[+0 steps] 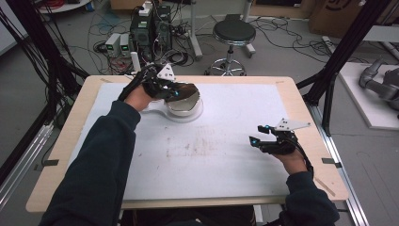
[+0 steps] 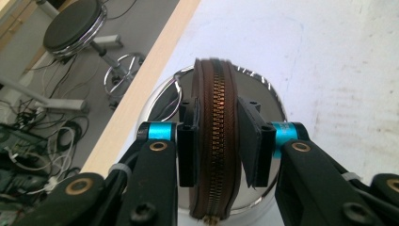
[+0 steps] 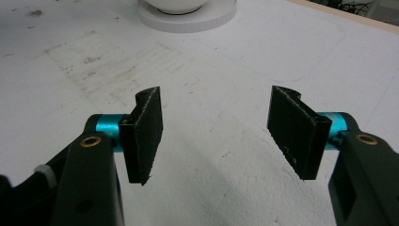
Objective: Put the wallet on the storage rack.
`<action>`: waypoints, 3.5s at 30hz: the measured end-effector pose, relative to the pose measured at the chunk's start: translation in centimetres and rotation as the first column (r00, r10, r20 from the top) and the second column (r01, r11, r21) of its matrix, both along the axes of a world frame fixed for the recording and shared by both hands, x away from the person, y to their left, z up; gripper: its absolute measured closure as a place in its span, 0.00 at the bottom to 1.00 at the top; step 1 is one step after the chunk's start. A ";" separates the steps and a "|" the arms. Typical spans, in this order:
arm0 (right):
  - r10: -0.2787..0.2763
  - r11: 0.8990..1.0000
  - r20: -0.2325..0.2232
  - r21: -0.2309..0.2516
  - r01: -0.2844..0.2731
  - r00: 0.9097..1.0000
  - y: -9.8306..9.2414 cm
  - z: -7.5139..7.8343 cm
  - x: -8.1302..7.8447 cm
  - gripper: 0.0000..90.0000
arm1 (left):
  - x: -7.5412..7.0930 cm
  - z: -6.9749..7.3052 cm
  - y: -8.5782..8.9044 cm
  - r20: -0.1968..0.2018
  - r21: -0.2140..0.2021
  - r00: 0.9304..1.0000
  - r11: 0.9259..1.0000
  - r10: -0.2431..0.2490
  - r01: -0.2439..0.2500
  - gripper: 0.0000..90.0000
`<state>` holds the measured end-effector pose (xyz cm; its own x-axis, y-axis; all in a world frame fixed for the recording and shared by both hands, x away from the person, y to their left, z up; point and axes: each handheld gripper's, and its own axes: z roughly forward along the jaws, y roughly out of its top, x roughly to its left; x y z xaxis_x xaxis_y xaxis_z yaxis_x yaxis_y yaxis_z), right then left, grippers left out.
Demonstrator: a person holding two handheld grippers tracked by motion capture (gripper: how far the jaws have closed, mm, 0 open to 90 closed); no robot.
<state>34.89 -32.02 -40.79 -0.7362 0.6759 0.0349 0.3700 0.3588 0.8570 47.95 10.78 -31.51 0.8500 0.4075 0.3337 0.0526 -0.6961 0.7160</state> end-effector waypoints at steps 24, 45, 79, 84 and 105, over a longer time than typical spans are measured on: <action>-0.004 1.000 -0.002 0.004 0.004 1.000 -0.1 0.0 0.0 0.41 | -1.4 -4.3 5.5 -0.183 -0.424 0.976 0.886 0.120 -0.188 0.44; -0.106 0.994 0.035 -0.031 0.107 0.994 -0.5 0.1 0.3 0.28 | -11.1 -8.0 13.1 -0.132 -0.621 0.943 0.717 0.305 -0.318 0.23; -0.189 0.981 0.044 -0.027 0.191 0.981 -1.3 0.2 0.3 0.26 | -12.8 -9.4 14.2 -0.155 -0.615 0.921 0.695 0.357 -0.373 0.23; -0.193 0.981 0.042 -0.020 0.194 0.980 -1.5 0.2 0.4 0.26 | -12.8 -9.4 14.2 -0.152 -0.614 0.922 0.697 0.356 -0.370 0.23; -0.197 0.980 0.048 -0.020 0.198 0.979 -1.6 0.3 0.2 0.26 | -12.7 -9.4 14.2 -0.150 -0.613 0.922 0.698 0.357 -0.370 0.23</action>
<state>35.10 -33.57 -40.53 -0.5884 0.8085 -0.0138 0.3965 0.3033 0.8665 35.21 24.95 -40.93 0.5947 0.7952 -0.1182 0.2244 -0.0231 0.9742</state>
